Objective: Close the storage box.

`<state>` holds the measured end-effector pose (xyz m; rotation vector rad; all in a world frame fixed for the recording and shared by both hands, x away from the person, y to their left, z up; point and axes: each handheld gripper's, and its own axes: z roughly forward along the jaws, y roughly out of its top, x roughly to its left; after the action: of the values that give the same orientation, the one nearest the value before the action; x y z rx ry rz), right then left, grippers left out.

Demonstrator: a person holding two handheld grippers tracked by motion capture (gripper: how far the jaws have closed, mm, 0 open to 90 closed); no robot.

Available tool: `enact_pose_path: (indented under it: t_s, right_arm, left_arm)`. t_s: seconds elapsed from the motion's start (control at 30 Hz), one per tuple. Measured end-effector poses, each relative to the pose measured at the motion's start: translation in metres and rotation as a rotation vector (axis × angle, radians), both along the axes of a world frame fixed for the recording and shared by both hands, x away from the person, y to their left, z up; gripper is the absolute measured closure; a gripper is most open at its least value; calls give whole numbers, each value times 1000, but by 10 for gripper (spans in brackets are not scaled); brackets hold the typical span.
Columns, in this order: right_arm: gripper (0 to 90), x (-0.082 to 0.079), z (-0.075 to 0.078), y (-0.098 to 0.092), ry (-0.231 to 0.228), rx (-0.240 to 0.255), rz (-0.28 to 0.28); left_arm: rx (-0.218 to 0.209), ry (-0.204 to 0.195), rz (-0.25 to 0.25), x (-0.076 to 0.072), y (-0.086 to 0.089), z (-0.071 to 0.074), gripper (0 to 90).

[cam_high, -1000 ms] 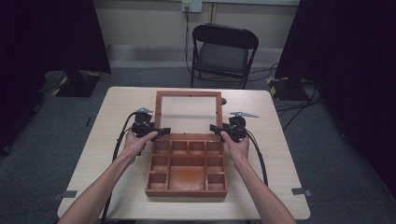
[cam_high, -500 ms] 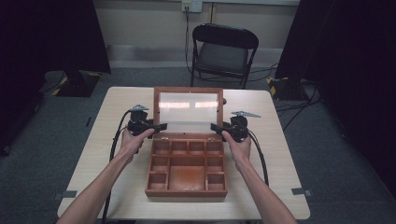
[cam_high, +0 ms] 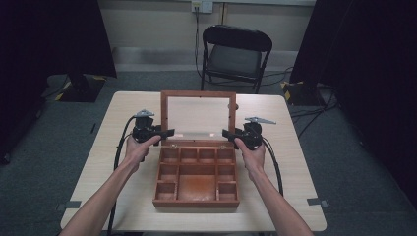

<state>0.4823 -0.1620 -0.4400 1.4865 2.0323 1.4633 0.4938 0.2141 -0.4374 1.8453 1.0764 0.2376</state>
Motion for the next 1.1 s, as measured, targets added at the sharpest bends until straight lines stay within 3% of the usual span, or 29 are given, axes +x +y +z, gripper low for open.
enact_pose_path:
  t_s: [0.2,0.37,1.1]
  right_arm:
    - [417,-2,3,-1,-1,-4,11]
    - [428,-4,5,-2,-7,-5,23]
    - [412,-13,13,-3,-7,2,54]
  left_arm:
    - [-12,-3,-6,-2,1,3,458]
    - [-32,-10,-40,-4,5,5,458]
    - [-66,-43,-63,-14,12,18,491]
